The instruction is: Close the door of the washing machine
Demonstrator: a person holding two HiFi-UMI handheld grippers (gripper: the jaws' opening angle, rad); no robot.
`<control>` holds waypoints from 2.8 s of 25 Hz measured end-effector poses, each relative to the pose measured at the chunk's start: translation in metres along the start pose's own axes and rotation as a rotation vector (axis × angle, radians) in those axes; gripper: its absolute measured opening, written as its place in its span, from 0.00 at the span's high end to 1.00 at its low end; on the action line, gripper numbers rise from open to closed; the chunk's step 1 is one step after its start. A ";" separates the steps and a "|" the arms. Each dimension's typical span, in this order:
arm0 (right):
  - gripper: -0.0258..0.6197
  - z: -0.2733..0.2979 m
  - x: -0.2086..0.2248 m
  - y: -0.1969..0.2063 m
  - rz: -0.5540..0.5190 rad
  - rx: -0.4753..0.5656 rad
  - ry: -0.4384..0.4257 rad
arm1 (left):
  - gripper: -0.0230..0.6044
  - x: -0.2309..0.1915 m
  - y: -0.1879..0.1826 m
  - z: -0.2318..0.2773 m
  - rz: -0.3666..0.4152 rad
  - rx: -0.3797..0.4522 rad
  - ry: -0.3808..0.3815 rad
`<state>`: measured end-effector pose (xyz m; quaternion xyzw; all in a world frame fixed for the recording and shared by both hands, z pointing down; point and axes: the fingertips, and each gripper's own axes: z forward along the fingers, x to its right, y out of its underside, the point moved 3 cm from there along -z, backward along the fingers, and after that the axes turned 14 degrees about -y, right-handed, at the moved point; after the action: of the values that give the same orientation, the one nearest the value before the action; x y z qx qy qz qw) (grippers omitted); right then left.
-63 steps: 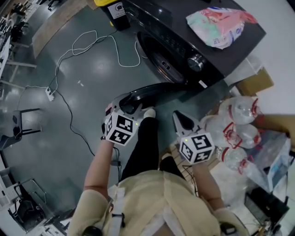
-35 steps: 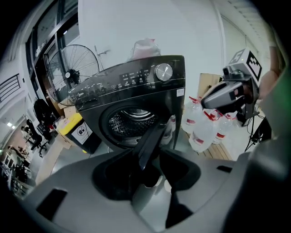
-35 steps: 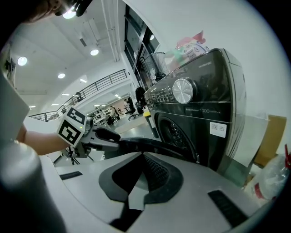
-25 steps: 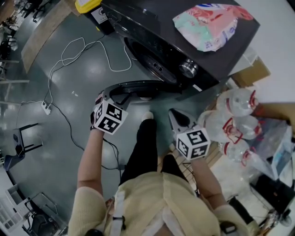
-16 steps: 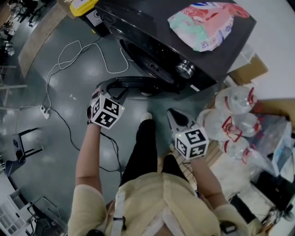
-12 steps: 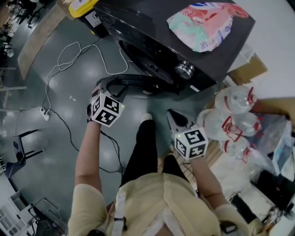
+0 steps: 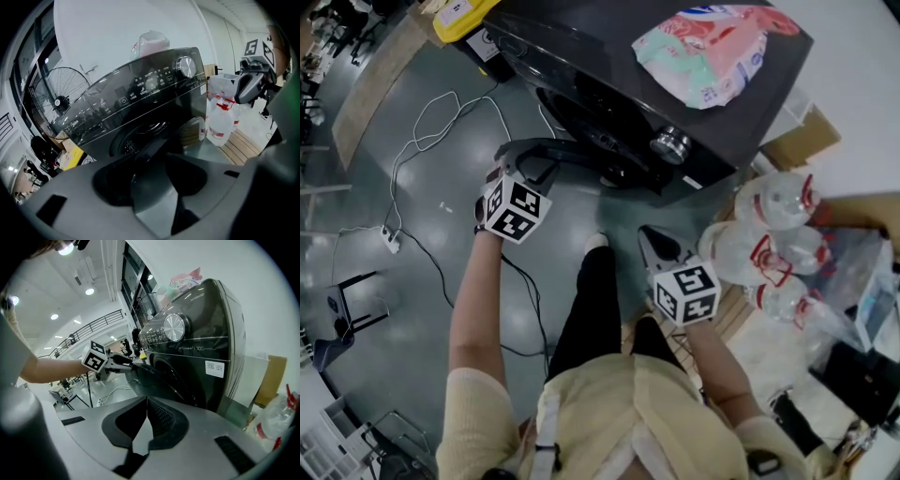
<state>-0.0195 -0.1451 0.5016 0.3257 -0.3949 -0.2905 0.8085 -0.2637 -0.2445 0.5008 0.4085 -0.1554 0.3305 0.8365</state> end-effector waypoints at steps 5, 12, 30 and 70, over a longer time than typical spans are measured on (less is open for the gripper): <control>0.95 0.002 0.003 -0.001 0.006 0.005 0.006 | 0.66 -0.006 -0.005 0.010 0.005 0.023 -0.016; 0.95 0.001 0.007 0.002 0.013 -0.002 0.017 | 0.66 -0.015 -0.015 0.025 0.013 0.037 -0.023; 0.95 -0.003 0.018 0.003 0.039 0.018 0.064 | 0.66 -0.025 -0.036 0.051 0.062 0.061 -0.015; 0.95 -0.040 0.019 0.017 0.044 0.063 0.129 | 0.71 -0.017 -0.050 0.029 -0.124 0.082 -0.128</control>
<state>0.0274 -0.1368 0.5035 0.3601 -0.3579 -0.2386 0.8278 -0.2422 -0.2969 0.4806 0.4716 -0.1691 0.2573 0.8263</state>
